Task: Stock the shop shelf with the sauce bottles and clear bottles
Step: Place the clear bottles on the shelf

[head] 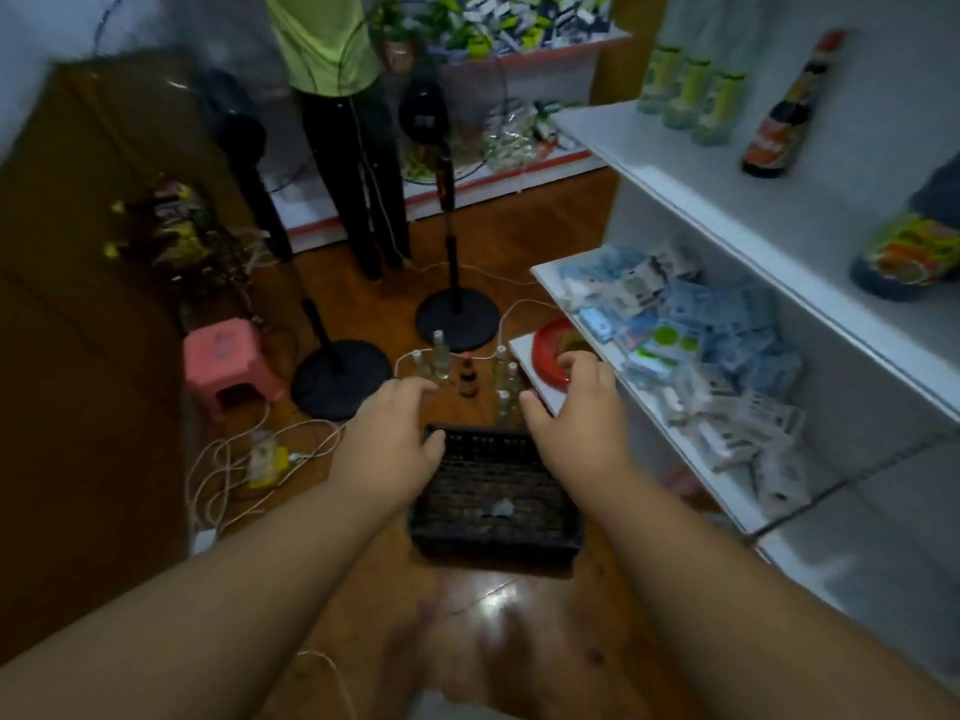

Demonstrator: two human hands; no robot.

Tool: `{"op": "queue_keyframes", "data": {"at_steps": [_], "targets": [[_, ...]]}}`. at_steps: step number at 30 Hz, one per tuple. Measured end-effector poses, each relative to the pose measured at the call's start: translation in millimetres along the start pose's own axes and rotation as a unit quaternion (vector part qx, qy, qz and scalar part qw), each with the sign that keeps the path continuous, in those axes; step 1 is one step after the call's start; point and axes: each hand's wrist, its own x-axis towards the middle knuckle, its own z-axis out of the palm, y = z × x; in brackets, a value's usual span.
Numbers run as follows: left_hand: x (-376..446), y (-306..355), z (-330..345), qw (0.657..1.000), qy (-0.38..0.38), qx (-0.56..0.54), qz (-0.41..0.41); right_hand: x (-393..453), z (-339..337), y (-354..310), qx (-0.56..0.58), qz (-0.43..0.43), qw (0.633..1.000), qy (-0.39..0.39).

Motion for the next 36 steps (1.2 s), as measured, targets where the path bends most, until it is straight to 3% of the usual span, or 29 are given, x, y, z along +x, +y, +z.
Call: {"op": "queue_keyframes", "data": {"at_steps": [7,19,27,31,36], "targets": [[42,-60,-2,0.999,-0.038,-0.017,-0.023,39,65,-23,-0.039,0.023,0.997,-0.061],[188,-120,-18,0.995,-0.089,0.034,-0.026,177,166,-66,-0.036,0.023,0.986,-0.162],[321,-201,-5,0.985,-0.168,0.036,0.029,275,243,-101,-0.048,0.057,0.988,-0.135],[413,-247,-1,0.971,-0.221,0.034,0.088,327,296,-123,-0.058,0.112,0.985,-0.12],[498,-292,-15,0.958,-0.261,0.043,0.106,373,344,-154,-0.039,0.178,0.975,-0.128]]}}
